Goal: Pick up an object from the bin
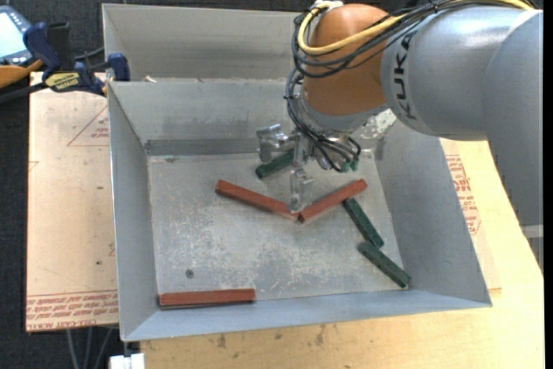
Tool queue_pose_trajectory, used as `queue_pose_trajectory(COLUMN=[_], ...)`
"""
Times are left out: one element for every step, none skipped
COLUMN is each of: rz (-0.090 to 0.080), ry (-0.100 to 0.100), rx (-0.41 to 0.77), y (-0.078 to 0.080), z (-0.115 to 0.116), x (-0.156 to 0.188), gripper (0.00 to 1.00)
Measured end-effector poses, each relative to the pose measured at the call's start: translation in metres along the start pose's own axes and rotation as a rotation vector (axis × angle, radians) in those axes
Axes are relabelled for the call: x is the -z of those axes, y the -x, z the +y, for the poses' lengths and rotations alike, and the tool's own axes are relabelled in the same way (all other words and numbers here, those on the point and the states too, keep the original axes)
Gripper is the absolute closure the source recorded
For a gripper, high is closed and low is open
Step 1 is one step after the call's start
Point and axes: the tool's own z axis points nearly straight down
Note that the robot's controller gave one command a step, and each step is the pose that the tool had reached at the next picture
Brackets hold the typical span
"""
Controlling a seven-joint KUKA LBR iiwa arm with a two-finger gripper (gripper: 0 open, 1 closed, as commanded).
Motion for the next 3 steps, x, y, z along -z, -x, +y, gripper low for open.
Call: queue_pose_trajectory(rz=[0.012,0.007,0.008], ry=[-0.001,-0.003,-0.003], rx=[-0.211,-0.210,-0.210], y=[-0.0239,-0.0224,-0.0224], z=[0.0124,0.0118,0.0119], x=[-0.0748,-0.0725,-0.0728], gripper=[0.00,1.00,0.00])
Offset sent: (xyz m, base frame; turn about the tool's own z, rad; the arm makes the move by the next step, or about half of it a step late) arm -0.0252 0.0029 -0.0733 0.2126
